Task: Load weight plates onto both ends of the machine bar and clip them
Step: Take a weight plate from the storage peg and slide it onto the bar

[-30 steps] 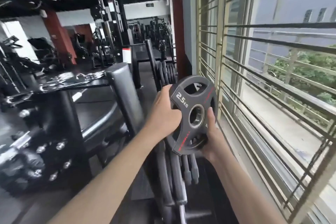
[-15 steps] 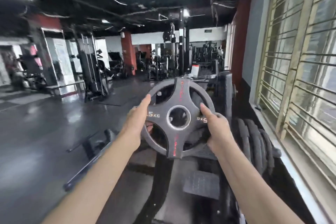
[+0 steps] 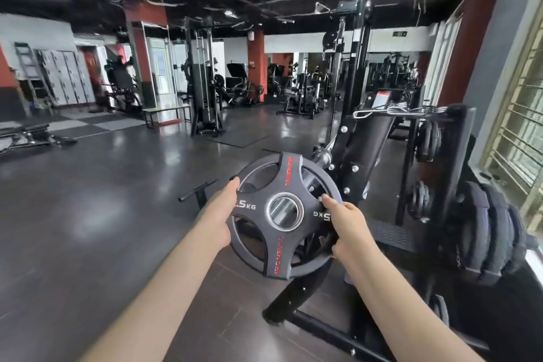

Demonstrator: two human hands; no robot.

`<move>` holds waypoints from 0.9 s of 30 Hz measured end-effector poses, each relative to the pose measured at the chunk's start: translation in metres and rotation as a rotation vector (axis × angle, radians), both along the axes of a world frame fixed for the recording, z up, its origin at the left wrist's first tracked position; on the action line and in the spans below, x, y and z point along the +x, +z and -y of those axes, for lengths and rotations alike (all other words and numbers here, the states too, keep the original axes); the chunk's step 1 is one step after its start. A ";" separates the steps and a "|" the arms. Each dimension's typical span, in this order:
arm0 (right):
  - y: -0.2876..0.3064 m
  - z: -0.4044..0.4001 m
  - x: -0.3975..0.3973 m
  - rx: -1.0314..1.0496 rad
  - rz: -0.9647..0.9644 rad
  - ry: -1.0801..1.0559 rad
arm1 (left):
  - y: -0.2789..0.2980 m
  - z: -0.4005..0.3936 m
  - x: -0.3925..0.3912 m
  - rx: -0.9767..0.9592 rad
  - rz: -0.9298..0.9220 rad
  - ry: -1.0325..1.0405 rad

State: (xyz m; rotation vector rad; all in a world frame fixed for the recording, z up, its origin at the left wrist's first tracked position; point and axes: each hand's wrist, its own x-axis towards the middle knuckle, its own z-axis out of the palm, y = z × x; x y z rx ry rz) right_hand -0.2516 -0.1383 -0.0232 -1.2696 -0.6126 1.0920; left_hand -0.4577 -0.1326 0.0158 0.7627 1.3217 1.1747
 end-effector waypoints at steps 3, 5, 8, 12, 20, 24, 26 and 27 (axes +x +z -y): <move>-0.009 0.003 -0.016 -0.040 0.041 0.002 | -0.018 -0.006 -0.012 -0.176 0.000 0.012; -0.015 0.005 -0.023 -0.025 0.049 -0.004 | -0.024 -0.007 -0.015 -0.234 -0.010 -0.029; -0.023 0.007 -0.031 0.013 0.119 -0.016 | -0.035 -0.012 -0.020 -0.273 0.033 -0.071; -0.022 0.009 -0.043 0.045 0.189 -0.038 | -0.045 -0.031 -0.026 -0.261 0.083 -0.106; -0.017 0.023 -0.059 0.088 0.202 -0.091 | -0.054 -0.054 -0.022 -0.228 0.134 -0.166; -0.024 0.021 -0.063 0.080 0.198 -0.130 | -0.055 -0.052 -0.018 -0.193 0.177 -0.242; -0.028 0.018 -0.065 0.086 0.229 -0.159 | -0.053 -0.049 -0.014 -0.171 0.198 -0.224; -0.030 0.018 -0.065 0.091 0.235 -0.168 | -0.053 -0.049 -0.012 -0.161 0.186 -0.222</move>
